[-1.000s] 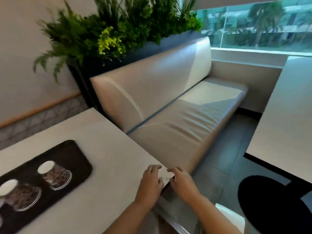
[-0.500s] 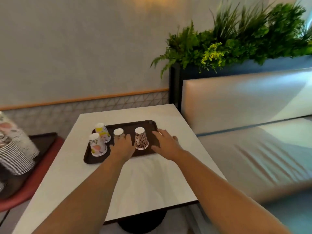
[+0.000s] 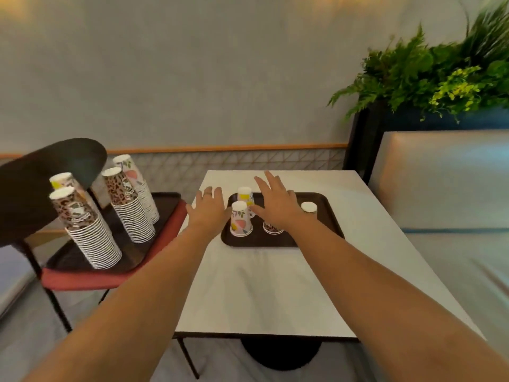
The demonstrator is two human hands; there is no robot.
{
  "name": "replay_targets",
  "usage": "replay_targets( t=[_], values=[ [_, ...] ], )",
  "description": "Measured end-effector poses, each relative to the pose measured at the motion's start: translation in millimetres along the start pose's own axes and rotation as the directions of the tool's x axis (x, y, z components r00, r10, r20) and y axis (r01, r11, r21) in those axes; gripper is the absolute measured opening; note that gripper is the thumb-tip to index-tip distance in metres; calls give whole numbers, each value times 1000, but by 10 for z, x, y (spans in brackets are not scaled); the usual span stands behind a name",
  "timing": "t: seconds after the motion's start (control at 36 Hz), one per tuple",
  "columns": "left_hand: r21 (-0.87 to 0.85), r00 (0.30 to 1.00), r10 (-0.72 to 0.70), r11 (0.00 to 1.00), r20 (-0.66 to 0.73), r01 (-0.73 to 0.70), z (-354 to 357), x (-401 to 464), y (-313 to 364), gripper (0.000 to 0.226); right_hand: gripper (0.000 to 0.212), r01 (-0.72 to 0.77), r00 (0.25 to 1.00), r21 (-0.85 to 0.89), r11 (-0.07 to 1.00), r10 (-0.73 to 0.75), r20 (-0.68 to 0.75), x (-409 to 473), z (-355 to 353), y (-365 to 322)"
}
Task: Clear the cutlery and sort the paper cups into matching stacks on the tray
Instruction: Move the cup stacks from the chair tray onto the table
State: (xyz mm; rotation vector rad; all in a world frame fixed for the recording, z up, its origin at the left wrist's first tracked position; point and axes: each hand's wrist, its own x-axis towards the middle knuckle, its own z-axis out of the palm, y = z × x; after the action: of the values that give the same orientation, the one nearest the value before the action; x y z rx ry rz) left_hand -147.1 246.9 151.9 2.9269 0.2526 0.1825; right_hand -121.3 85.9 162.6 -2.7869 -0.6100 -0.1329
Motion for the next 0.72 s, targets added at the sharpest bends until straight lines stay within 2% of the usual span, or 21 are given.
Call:
replay_targets(
  t=[0.25,0.39,0.53,0.72],
  values=[
    [-15,992,45,999,-119,-47,-299,148,-880,56,70,20,999,25,999,-19,-34,501,217,-905],
    [-22,983,20,999,-184,-24,-326,245,-1318,58,70,49,997,62,997,-45,-63,718,430,-1340],
    [-82,978,-49,996,-205,32,-241,329,-1628,62,71,94,995,92,991,-90,-45,909,616,-1611],
    [-229,955,-194,963,-223,143,-58,487,-1904,80,70,168,985,116,979,-164,-44,1227,799,-1808]
  ],
)
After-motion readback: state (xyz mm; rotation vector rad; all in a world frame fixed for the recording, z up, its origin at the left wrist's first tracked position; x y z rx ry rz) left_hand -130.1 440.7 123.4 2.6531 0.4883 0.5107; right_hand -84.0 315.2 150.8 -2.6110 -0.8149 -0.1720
